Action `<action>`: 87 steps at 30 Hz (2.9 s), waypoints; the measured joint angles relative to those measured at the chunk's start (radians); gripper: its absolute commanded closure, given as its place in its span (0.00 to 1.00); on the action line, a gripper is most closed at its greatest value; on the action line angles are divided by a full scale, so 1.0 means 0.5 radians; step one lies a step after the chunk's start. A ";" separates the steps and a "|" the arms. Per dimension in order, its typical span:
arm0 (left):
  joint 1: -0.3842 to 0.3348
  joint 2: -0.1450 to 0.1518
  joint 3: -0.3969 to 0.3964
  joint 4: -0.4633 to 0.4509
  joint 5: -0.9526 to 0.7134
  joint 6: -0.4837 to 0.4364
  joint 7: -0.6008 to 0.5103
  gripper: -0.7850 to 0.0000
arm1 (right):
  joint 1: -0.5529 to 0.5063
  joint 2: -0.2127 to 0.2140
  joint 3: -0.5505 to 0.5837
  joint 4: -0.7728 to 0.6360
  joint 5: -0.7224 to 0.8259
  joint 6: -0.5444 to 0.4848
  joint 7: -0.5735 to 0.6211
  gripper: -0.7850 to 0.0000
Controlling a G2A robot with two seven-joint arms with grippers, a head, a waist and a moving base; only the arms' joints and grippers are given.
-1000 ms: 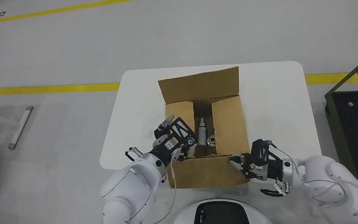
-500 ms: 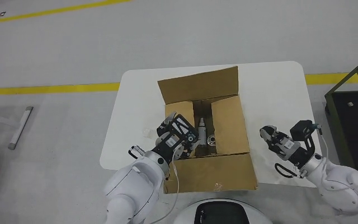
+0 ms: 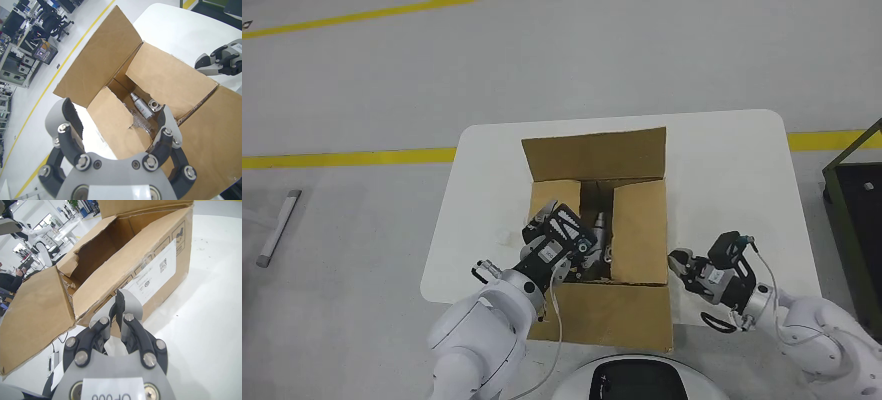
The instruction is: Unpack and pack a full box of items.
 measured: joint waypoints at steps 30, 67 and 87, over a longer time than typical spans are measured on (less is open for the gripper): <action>-0.146 -0.042 0.263 0.514 0.183 0.385 -0.119 0.00 | -0.133 0.003 0.215 -0.176 0.120 0.044 -0.060 1.00; -0.153 -0.122 0.100 0.335 -0.412 0.882 -0.105 0.00 | -0.155 -0.001 0.386 -0.202 0.177 0.020 -0.078 1.00; -0.146 -0.065 -0.195 0.411 0.000 0.810 -0.158 0.00 | -0.246 -0.011 0.545 -0.204 0.261 0.108 -0.203 1.00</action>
